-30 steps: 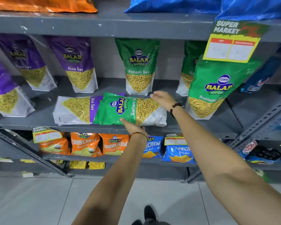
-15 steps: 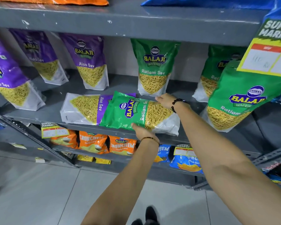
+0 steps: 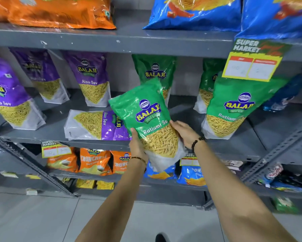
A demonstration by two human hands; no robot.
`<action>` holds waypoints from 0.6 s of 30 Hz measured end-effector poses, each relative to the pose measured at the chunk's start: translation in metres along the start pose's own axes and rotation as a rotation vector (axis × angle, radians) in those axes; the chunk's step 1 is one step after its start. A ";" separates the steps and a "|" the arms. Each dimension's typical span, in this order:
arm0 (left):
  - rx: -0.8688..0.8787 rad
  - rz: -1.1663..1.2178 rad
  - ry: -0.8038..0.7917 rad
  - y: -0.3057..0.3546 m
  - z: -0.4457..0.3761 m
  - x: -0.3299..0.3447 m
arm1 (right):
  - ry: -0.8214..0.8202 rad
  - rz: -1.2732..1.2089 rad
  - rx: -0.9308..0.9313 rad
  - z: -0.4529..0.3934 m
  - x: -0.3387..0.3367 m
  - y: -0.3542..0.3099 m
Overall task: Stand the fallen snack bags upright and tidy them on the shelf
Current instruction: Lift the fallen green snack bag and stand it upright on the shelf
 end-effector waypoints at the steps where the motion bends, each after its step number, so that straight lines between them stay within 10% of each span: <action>1: -0.006 -0.021 -0.052 0.007 0.002 0.001 | -0.006 -0.081 -0.017 0.006 0.003 0.002; 18: 0.051 -0.141 -0.385 0.097 0.063 0.004 | -0.346 -0.324 -0.325 0.095 0.020 -0.046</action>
Point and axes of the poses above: each hand's wrist, its own z-axis away from the middle knuckle, its own x-axis out of the palm, y = z × x, the point moved 4 cm from there along -z, towards the middle knuckle, and after that the axes turned 7 degrees about x, right-handed, at the moved point
